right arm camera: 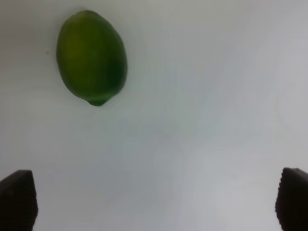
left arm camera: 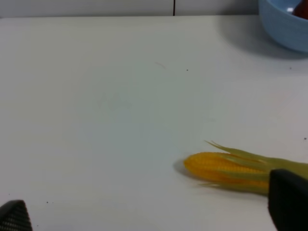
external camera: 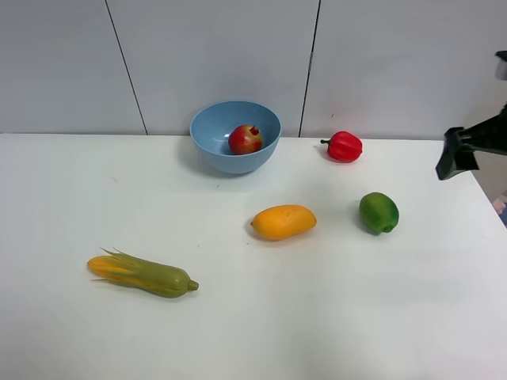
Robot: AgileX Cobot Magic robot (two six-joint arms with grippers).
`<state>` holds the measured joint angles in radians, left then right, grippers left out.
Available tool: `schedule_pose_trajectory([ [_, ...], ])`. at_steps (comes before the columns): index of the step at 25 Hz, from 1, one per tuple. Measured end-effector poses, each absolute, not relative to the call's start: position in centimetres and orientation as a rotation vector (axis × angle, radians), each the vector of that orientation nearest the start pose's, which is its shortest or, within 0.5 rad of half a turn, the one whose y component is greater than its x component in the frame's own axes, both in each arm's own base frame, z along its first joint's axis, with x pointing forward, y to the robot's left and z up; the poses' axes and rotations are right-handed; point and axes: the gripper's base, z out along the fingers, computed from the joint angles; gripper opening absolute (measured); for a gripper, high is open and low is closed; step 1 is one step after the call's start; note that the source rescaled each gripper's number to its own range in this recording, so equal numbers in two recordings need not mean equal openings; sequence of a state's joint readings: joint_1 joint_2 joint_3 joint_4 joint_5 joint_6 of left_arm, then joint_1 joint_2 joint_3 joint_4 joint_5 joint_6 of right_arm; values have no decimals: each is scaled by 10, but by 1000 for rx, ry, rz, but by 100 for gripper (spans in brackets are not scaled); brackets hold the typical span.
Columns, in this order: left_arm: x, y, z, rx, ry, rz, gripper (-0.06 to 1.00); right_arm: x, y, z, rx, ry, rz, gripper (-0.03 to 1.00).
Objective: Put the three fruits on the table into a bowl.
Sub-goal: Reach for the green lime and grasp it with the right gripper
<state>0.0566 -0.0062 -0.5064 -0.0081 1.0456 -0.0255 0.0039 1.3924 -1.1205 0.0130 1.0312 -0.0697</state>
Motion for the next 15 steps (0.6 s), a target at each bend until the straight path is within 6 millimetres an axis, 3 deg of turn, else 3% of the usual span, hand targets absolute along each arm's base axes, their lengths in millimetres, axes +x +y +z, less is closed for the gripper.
schedule_pose_trajectory([
  [7,-6,-1,280,-82,2015,10,98,312,21,240,-187,2874,63,100],
  [15,-6,-1,280,-82,2016,10,98,334,25,204,-173,2876,78,100],
])
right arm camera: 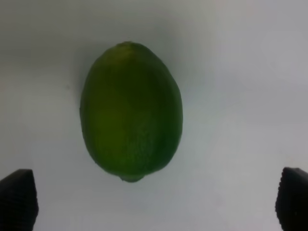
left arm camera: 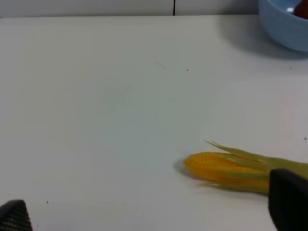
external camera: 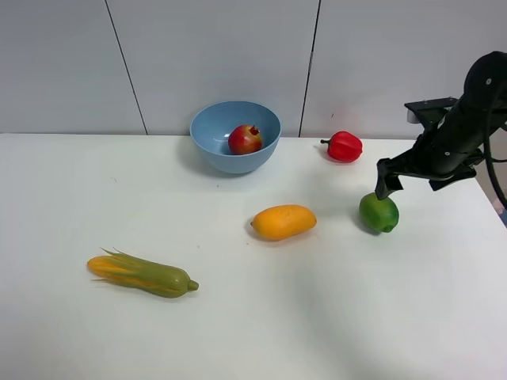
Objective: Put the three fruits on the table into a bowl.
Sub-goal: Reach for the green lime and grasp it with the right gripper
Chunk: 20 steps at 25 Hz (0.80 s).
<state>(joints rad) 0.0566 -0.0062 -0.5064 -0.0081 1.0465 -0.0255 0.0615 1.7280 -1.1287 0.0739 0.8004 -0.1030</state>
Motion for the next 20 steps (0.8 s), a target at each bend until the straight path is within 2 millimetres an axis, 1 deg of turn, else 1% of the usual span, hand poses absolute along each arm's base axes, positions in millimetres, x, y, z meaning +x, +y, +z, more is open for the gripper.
schedule_pose_trajectory([
  [7,-6,-1,280,-82,2016,10,98,346,30,177,-175,2889,90,100],
  [14,-6,-1,280,-82,2016,10,98,355,44,147,-214,2900,130,100],
  [20,-6,-1,280,-82,2017,10,98,358,46,130,-217,2919,127,100],
])
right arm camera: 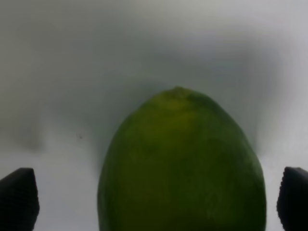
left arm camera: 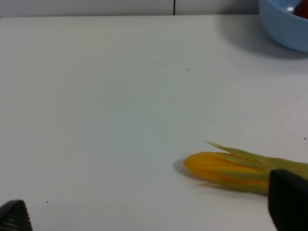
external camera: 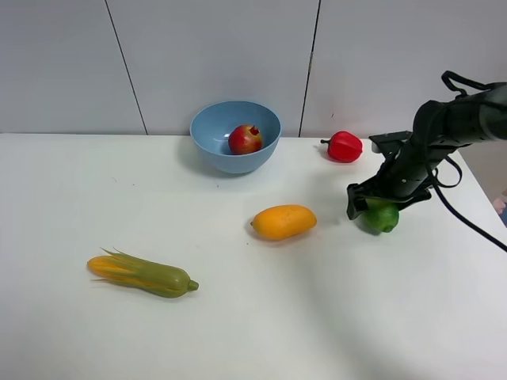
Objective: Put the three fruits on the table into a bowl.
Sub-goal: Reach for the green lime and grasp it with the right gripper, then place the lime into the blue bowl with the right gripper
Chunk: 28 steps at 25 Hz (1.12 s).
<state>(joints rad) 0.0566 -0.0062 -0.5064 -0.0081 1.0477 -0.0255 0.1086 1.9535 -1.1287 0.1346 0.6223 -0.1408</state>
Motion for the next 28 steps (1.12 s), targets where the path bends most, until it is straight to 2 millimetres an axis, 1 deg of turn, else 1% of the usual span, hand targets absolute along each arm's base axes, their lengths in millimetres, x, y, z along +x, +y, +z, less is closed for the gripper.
schedule_pose_trajectory([
  [6,-6,-1,280,-82,2017,10,98,358,46,116,-223,2954,125,100],
  [7,-6,-1,280,-82,2017,10,98,358,46,115,-225,2955,125,98],
  [8,-6,-1,280,-82,2017,10,98,358,46,115,-226,2956,125,88],
  [9,-6,-1,280,-82,2017,10,98,358,46,115,-226,2957,125,65],
  [10,-6,-1,280,-82,2017,10,98,358,46,115,-228,2957,124,30],
  [11,-6,-1,280,-82,2017,10,98,358,46,115,-225,2961,126,0],
  [12,-6,-1,280,-82,2017,10,98,357,46,115,-227,2965,127,4],
  [14,-6,-1,280,-82,2017,10,98,356,46,116,-215,2982,135,4],
  [15,-6,-1,280,-82,2017,10,98,354,47,120,-203,2987,146,4],
  [17,-6,-1,280,-82,2017,10,98,353,52,134,-195,2961,174,4],
  [20,-6,-1,280,-82,2017,10,98,350,69,178,-205,2831,238,4],
  [22,-6,-1,280,-82,2017,10,98,354,85,215,-249,2694,270,4],
  [25,-6,-1,280,-82,2017,10,98,370,117,268,-331,2475,310,4],
  [27,-6,-1,280,-82,2017,10,98,381,141,291,-381,2365,340,4],
  [28,-6,-1,280,-82,2017,10,98,388,152,300,-399,2319,352,4],
])
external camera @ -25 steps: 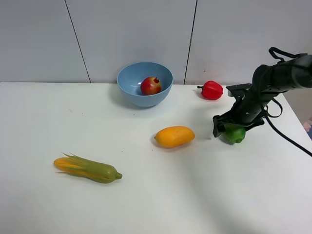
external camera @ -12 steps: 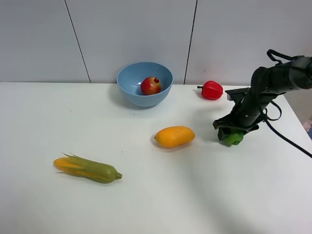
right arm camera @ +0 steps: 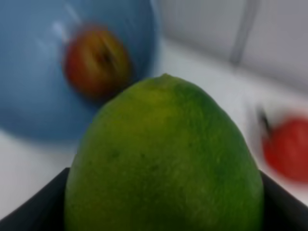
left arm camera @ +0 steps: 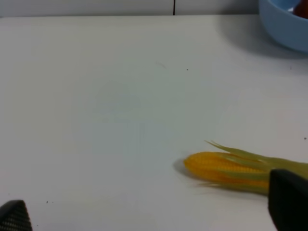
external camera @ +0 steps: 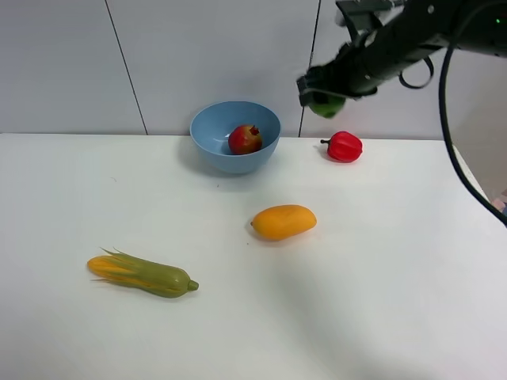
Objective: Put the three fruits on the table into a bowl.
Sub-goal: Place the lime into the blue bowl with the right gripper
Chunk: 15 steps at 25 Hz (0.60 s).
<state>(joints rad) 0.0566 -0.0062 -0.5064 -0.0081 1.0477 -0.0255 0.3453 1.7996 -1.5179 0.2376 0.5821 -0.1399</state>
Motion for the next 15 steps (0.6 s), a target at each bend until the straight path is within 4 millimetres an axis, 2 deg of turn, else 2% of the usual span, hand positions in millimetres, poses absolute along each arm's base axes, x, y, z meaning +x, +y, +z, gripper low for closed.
schedule_pose_trajectory([
  [3,-6,-1,280,-82,2017,10,98,412,188,303,-470,2239,369,4],
  [4,-6,-1,280,-82,2017,10,98,422,199,298,-494,2223,363,4],
  [9,-6,-1,280,-82,2017,10,98,456,252,246,-620,2230,340,4],
  [11,-6,-1,280,-82,2017,10,98,462,265,228,-648,2254,345,4],
  [14,-6,-1,280,-82,2017,10,98,464,273,207,-689,2294,339,4],
  [15,-6,-1,280,-82,2017,10,98,465,274,203,-704,2298,331,12],
])
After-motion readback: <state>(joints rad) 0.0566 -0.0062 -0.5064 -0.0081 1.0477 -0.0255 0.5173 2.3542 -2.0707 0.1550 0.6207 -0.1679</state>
